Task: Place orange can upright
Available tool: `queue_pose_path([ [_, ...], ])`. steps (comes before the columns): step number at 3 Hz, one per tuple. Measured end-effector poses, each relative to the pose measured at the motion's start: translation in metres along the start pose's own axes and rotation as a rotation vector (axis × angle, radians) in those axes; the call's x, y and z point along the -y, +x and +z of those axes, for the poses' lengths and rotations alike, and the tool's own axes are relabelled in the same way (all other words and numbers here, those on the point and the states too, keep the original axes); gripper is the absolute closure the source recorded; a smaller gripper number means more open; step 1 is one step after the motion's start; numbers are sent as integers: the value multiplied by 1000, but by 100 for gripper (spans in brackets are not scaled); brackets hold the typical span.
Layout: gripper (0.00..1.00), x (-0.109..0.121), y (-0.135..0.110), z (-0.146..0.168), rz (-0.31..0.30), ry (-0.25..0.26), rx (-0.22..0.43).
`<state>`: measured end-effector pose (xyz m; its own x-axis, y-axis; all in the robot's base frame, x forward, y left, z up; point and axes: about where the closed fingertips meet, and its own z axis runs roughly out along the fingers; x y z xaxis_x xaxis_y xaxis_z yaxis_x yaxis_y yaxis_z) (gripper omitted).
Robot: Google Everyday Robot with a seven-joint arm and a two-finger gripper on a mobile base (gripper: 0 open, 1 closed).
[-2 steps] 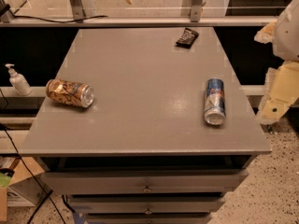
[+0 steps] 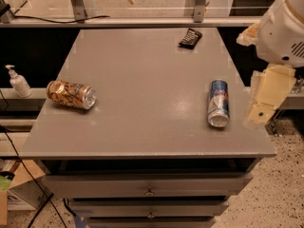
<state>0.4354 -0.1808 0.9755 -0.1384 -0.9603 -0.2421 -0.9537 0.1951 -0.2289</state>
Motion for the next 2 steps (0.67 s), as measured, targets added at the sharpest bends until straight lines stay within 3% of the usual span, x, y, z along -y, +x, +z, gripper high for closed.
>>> queue_pose_path([
  [1, 0, -15, -53, 10, -93, -51, 88],
  [2, 0, -33, -112, 12, -187, -116, 225],
])
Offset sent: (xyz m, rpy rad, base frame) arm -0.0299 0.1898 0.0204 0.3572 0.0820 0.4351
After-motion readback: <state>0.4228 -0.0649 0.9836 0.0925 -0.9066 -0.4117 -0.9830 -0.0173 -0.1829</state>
